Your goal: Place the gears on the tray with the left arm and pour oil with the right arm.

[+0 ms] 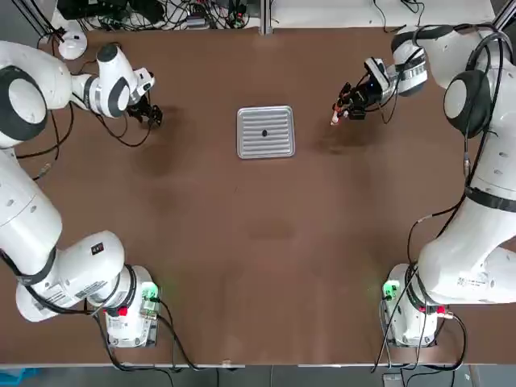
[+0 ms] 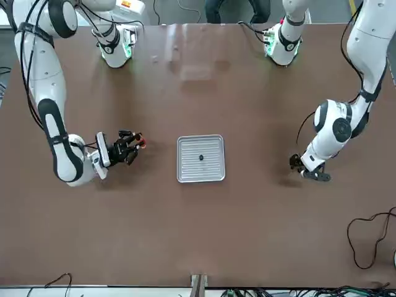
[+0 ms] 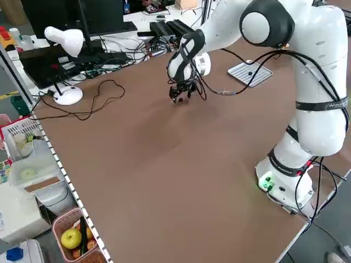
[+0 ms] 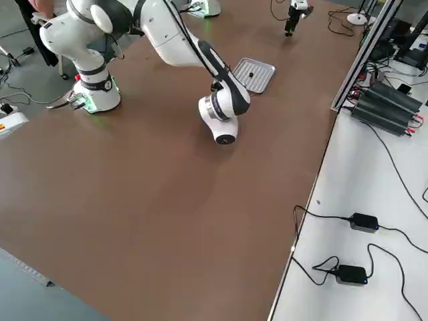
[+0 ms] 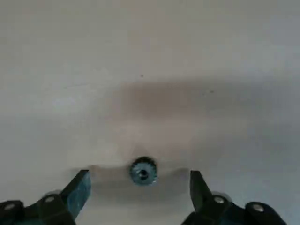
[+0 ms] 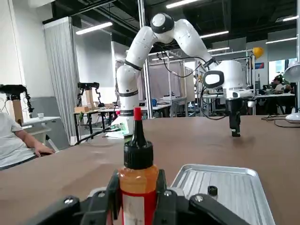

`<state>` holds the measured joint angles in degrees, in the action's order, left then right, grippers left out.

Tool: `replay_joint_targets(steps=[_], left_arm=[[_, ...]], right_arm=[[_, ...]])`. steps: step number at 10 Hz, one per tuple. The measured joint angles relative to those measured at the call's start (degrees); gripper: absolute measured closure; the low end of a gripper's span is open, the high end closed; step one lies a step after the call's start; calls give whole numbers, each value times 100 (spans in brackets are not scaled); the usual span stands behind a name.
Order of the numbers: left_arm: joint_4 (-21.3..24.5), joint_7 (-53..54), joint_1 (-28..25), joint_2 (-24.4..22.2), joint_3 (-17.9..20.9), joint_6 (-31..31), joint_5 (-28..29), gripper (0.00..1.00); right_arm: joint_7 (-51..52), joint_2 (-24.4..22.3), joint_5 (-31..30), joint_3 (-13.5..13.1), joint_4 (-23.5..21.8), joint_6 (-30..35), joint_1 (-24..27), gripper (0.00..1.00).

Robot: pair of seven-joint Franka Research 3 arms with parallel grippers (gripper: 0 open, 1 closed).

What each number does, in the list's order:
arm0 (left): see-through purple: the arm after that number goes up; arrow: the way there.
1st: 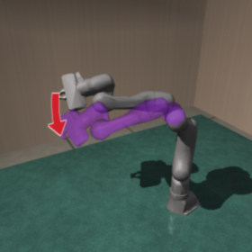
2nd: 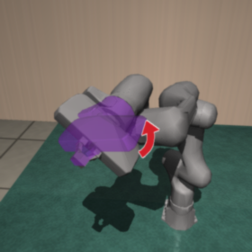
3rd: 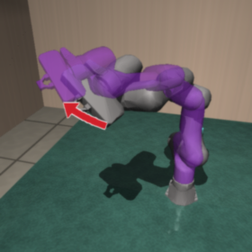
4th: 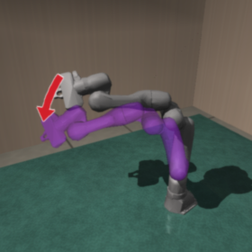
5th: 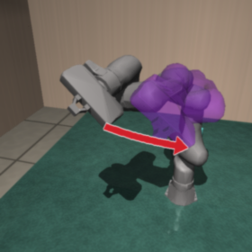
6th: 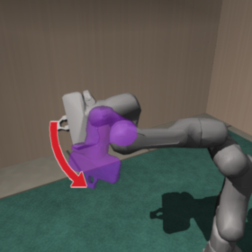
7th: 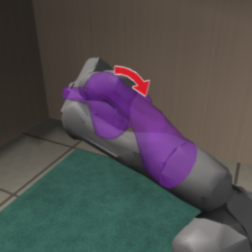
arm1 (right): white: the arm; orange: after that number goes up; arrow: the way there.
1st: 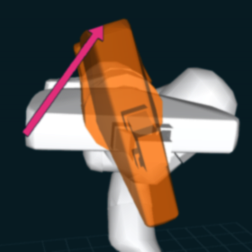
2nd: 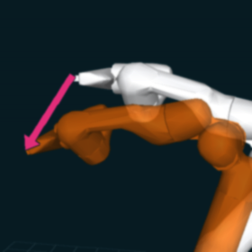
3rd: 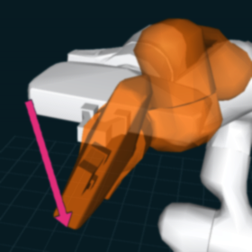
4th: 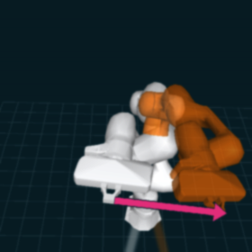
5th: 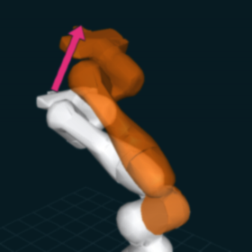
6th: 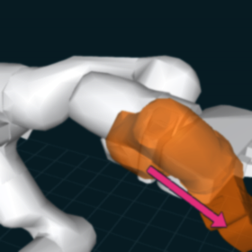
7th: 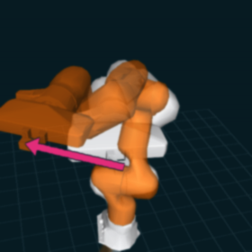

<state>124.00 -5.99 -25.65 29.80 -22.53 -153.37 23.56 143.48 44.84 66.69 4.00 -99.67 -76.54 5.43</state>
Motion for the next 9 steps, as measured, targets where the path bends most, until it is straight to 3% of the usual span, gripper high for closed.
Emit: replay_joint_targets(steps=[4,9], left_arm=[[-9,18,0,0,18,0,6,34],[-30,19,10,-6,5,-2,6,48]], right_arm=[[1,0,71,3,0,-145,-179,68],[5,14,73,3,-243,-139,-203,68]])
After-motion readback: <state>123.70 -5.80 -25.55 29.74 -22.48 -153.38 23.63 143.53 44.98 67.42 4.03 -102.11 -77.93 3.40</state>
